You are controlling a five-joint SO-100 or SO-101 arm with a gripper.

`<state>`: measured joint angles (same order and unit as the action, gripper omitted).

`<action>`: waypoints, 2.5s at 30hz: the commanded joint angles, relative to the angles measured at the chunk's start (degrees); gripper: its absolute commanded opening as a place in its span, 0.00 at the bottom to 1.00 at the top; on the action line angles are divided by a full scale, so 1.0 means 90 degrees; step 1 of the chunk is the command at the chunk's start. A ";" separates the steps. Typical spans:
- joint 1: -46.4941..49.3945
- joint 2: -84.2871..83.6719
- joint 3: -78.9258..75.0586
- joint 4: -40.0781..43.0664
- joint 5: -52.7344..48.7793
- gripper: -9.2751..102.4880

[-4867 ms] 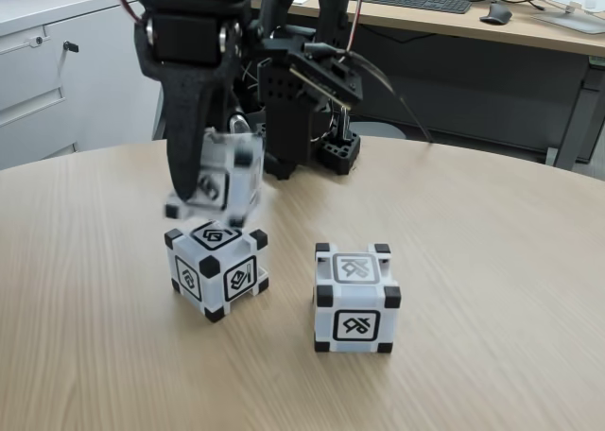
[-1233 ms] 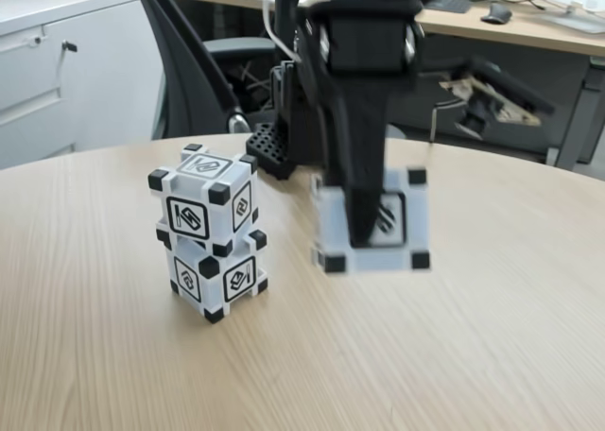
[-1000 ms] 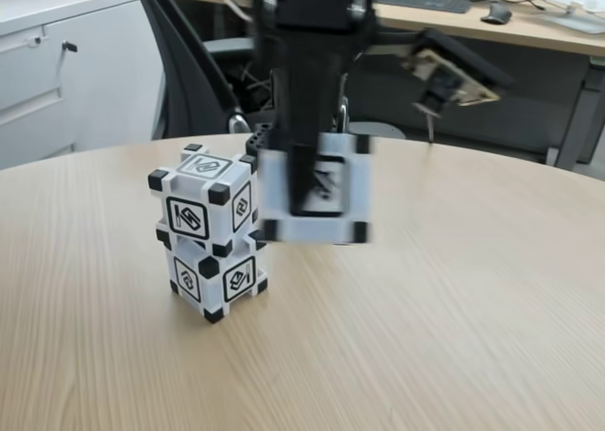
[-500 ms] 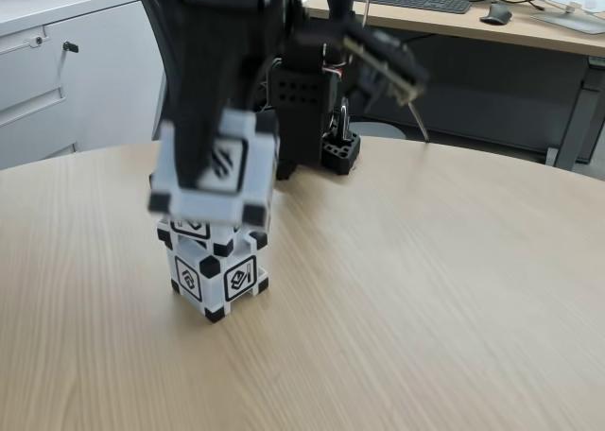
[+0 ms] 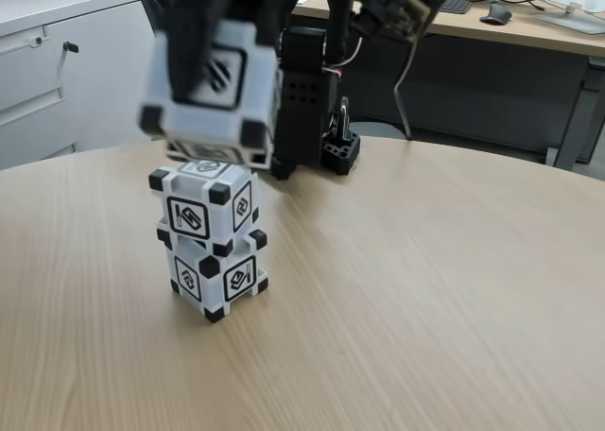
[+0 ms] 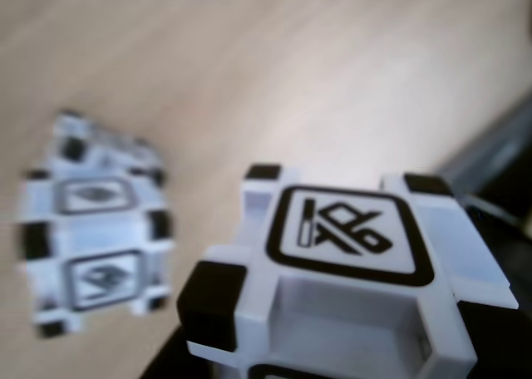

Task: Stack cubes from left to right.

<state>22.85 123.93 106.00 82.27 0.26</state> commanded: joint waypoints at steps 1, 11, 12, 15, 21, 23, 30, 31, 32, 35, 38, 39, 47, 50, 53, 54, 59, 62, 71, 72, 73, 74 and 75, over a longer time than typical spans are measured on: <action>-0.0029 0.0244 -0.0605 0.0645 0.0225 0.08; 0.0068 0.0234 -0.1416 0.2285 -0.0039 0.08; 0.0078 0.0225 -0.1416 0.2344 -0.0098 0.08; 0.0088 0.0205 -0.1416 0.2393 -0.0332 0.08; 0.0107 0.0146 -0.1328 0.2402 -0.0957 0.08; 0.0117 0.0215 -0.1318 0.2402 -0.1152 0.08; 0.0938 0.0176 -0.1309 0.2402 -0.1865 0.08; 0.1055 0.0156 -0.1309 0.2402 -0.1934 0.08; 0.1143 0.0137 -0.1309 0.2402 -0.1973 0.08; 0.1348 0.0137 -0.1309 0.2393 -0.2070 0.08; 0.1436 0.0127 -0.1309 0.2393 -0.2061 0.08; 0.1436 0.0127 -0.1309 0.2393 -0.2031 0.08; 0.1436 -0.0186 -0.1289 0.2383 -0.1543 0.08; 0.1436 -0.0586 -0.1289 0.2363 -0.1475 0.08; 0.1436 -0.0977 -0.1289 0.2314 -0.1475 0.08; 0.1436 -0.1074 -0.1289 0.2314 -0.1475 0.08; 0.1436 -0.1484 -0.1289 0.2305 -0.1445 0.08; 0.1436 -0.1738 -0.1289 0.2305 -0.1436 0.08; 0.1436 -0.1885 -0.1289 0.2373 -0.1895 0.23; 0.1436 -0.1865 -0.1289 0.2373 -0.1934 0.27; 0.1436 -0.1855 -0.1289 0.2373 -0.1992 0.31; 0.1436 -0.1836 -0.1289 0.2373 -0.2031 0.34; 0.1436 -0.1826 -0.1289 0.2373 -0.2080 0.36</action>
<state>35.86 106.44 94.92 103.27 -17.58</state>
